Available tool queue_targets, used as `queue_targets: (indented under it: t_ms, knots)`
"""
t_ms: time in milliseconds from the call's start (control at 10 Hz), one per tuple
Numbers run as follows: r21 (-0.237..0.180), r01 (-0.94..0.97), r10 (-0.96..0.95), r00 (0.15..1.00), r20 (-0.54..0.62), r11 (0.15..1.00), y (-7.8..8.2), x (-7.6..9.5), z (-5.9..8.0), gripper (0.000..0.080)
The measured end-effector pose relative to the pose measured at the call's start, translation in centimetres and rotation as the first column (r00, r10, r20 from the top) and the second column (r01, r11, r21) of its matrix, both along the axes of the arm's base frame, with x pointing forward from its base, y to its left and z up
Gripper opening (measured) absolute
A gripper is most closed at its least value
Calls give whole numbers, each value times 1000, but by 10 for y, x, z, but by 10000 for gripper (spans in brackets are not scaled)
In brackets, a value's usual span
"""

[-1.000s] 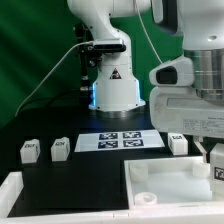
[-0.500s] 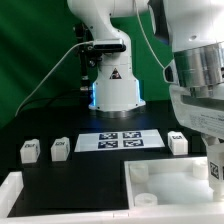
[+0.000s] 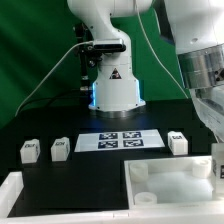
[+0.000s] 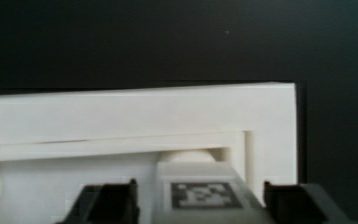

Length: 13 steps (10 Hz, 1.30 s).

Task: Assemble one leg

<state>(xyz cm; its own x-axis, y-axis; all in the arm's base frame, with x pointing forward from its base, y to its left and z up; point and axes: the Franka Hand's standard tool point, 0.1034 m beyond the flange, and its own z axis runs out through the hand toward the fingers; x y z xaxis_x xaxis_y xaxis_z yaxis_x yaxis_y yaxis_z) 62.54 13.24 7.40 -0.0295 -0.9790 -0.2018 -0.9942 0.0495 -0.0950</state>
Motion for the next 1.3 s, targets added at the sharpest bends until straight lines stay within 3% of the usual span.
queue_targets:
  t_ms: [100, 200, 300, 500, 800, 1200, 1300]
  knots:
    - [0, -2, 2, 1000, 0, 1000, 0, 0, 0, 516]
    - [-4, -34, 34, 999, 6, 999, 1, 0, 0, 516]
    - [-10, -88, 88, 996, 16, 996, 1, 0, 0, 624]
    - [-29, -254, 255, 967, 28, 967, -5, -3, 1, 644]
    - [-108, -606, 615, 783, 91, 788, -28, 1, 1, 648]
    - [-167, -820, 837, 539, 99, 548, -14, -3, -4, 648]
    - [-161, -804, 820, 564, 98, 572, -14, -3, -4, 622]
